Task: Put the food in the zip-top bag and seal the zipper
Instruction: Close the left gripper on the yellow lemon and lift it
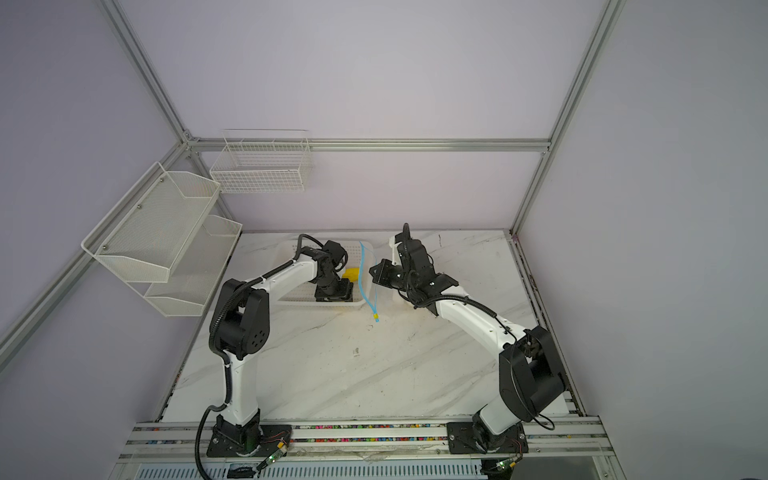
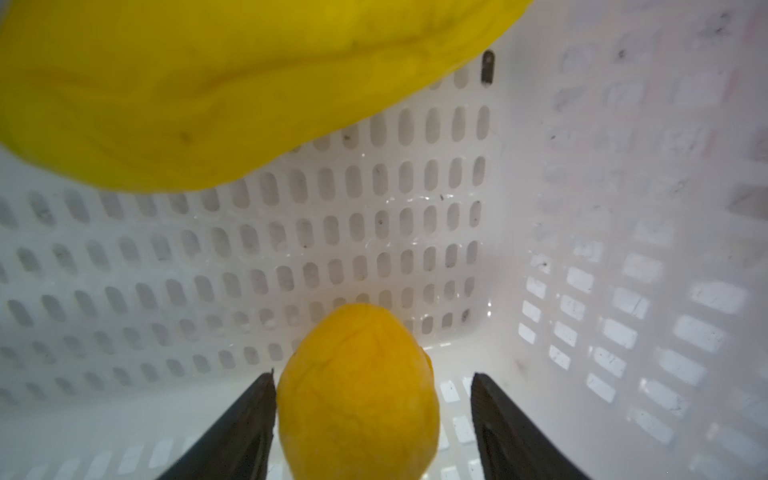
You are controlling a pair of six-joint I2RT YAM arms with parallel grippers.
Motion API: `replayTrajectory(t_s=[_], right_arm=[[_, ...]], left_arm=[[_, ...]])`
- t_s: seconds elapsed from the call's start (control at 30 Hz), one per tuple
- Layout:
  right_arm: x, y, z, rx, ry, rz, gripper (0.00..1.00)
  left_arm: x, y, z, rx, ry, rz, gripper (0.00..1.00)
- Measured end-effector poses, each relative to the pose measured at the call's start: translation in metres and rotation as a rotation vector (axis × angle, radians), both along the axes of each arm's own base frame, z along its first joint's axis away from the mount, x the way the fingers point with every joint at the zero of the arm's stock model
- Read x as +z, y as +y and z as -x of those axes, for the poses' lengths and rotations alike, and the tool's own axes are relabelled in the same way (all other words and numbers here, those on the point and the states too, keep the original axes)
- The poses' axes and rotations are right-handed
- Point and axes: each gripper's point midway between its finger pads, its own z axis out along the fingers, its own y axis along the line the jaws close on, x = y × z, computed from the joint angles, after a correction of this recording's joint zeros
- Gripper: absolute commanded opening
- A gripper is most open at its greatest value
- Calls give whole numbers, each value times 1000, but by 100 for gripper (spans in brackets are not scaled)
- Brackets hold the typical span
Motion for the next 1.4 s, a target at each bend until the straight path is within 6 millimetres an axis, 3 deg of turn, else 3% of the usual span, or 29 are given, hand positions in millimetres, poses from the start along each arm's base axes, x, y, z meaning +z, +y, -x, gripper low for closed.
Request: replayTrajectory(t_s=[0.33,0.87,1.4], right_arm=[[0,0,0,0,0,1,0],[-4,0,-4,-4,8,6,0],[10,2,-9,-11,-17,-8,0]], left_arm=[[-8,16,11,-8,60,-52,56],[8,32,3,39,52,-19,48],[100,26,0,52,-142,127,43]])
